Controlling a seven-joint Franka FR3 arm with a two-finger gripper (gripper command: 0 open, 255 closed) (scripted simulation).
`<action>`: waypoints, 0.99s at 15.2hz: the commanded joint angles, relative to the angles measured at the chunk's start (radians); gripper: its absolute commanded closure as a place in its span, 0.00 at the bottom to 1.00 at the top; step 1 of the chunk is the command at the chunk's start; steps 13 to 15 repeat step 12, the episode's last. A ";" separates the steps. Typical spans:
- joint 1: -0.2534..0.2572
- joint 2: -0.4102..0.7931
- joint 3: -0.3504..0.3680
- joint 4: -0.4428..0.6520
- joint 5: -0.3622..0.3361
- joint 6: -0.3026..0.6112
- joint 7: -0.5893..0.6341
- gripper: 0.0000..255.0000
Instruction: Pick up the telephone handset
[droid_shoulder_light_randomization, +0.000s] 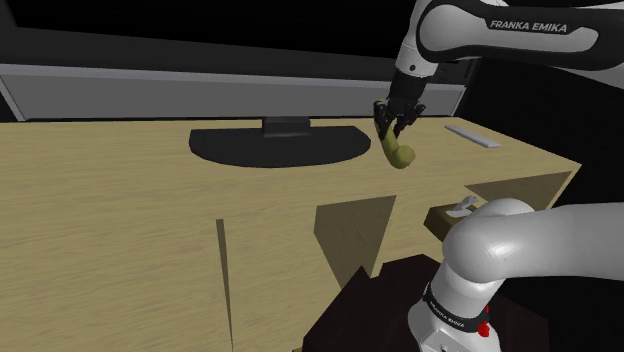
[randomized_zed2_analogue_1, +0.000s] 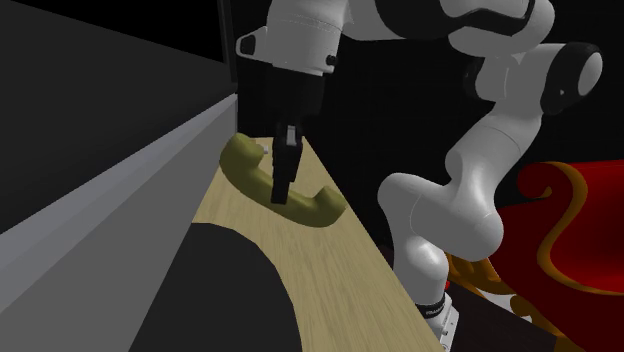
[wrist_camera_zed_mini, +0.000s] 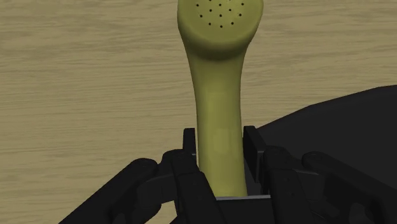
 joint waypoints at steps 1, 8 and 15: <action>0.000 0.008 0.000 0.030 0.000 -0.022 -0.003 1.00; 0.000 0.044 0.002 0.146 0.002 -0.102 -0.008 1.00; -0.001 0.056 0.002 0.182 0.003 -0.126 -0.010 1.00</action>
